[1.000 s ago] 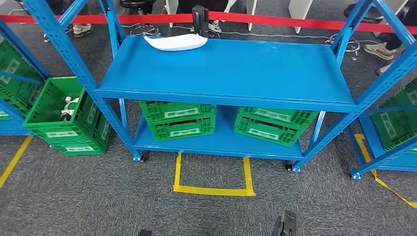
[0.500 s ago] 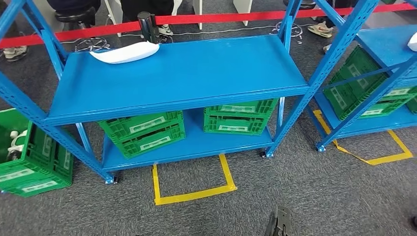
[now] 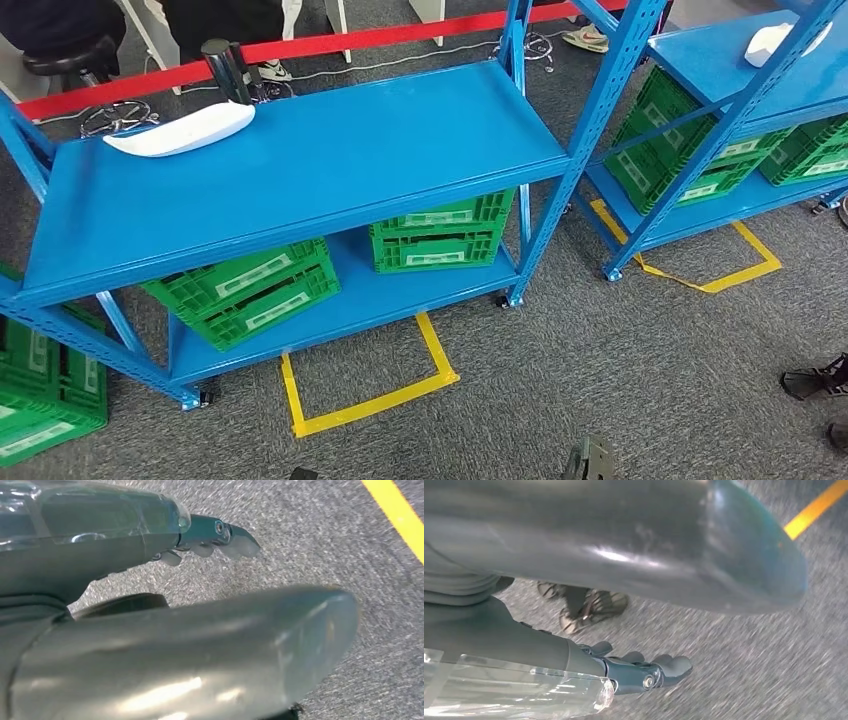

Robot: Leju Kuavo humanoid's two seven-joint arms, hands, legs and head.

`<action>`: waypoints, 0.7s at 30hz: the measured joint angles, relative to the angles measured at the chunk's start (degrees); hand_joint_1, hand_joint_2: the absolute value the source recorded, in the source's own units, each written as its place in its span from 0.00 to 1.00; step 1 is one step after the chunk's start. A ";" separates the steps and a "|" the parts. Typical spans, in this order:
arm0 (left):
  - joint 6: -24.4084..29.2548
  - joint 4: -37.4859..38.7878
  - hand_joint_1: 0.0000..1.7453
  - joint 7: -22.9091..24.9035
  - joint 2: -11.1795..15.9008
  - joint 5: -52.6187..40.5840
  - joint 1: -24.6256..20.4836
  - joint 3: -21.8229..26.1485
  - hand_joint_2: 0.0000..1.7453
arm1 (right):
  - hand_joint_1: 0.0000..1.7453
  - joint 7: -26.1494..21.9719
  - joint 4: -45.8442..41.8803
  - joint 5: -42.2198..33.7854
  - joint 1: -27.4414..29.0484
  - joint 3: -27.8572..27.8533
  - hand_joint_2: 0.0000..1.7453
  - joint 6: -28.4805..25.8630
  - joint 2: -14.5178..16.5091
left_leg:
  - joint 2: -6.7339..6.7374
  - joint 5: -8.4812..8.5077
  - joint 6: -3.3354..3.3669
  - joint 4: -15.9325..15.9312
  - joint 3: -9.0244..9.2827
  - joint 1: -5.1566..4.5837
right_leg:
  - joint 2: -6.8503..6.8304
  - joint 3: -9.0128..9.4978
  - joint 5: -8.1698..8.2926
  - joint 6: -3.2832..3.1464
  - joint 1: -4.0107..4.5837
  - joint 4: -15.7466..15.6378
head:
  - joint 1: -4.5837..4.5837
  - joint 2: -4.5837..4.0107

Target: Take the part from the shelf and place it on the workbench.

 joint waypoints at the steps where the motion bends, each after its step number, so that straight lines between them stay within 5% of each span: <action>1: 0.11 0.00 0.00 -0.02 -0.05 -0.02 -0.03 -0.01 0.00 | 0.00 0.00 0.04 -0.19 0.24 -0.01 0.00 0.15 -0.18 | -1.77 -1.00 -0.21 1.47 -0.56 0.07 | 0.49 0.33 0.17 -0.22 -0.21 -0.47 | -0.10 0.00; 3: 0.18 0.02 0.00 0.11 -0.02 0.13 0.11 -0.01 0.00 | 0.00 0.00 0.14 -0.20 0.37 -0.02 0.00 0.23 -0.34 | -4.89 -4.01 -0.45 7.86 -3.87 0.25 | 1.54 0.67 0.24 -0.60 -0.38 -0.85 | -0.72 0.00; 5: 0.18 0.05 0.00 0.56 0.05 0.37 0.33 -0.01 0.00 | 0.00 0.06 0.21 0.07 0.45 -0.02 0.00 0.20 -0.37 | -5.05 -5.57 -0.64 14.04 -7.80 0.29 | 2.67 0.82 0.01 -0.85 -0.33 -0.72 | -1.28 0.00; 6: 0.17 0.06 0.00 0.84 0.09 0.46 0.39 -0.01 0.00 | 0.00 0.20 0.24 0.29 0.53 -0.02 0.00 0.17 -0.36 | -4.92 -4.69 -0.74 14.70 -8.77 0.34 | 3.20 0.97 -0.19 -0.84 -0.34 -0.59 | -1.51 0.00; 10: 0.13 0.04 0.00 1.40 0.13 0.55 0.33 -0.01 0.00 | 0.00 0.60 0.28 0.66 0.47 0.00 0.00 0.19 -0.34 | -4.99 3.08 -0.77 4.25 -5.56 0.62 | 4.44 1.70 -1.65 0.16 -0.46 0.60 | -2.60 0.00; 12: 0.09 0.03 0.00 1.55 0.10 0.58 0.31 -0.01 0.00 | 0.00 0.63 0.29 0.67 0.38 0.00 0.00 0.19 -0.39 | -5.31 3.29 -0.37 2.04 -4.65 0.57 | 4.64 1.59 -2.20 0.35 -0.34 1.16 | -2.81 0.00; 15: 0.05 0.02 0.00 1.62 -0.05 0.62 0.35 -0.01 0.00 | 0.00 0.67 0.31 0.68 0.35 0.01 0.00 0.20 -0.39 | -5.35 3.24 0.03 1.79 -4.57 0.36 | 4.65 1.63 -2.26 -0.35 -0.43 1.04 | -2.37 0.00; 21: 0.04 0.02 0.00 1.57 -0.24 0.62 0.32 -0.01 0.00 | 0.00 0.69 0.32 0.69 0.32 0.02 0.00 0.29 -0.39 | -5.21 2.92 0.68 1.80 -4.53 0.14 | 4.65 1.95 -2.20 0.02 -0.59 0.43 | -2.25 0.00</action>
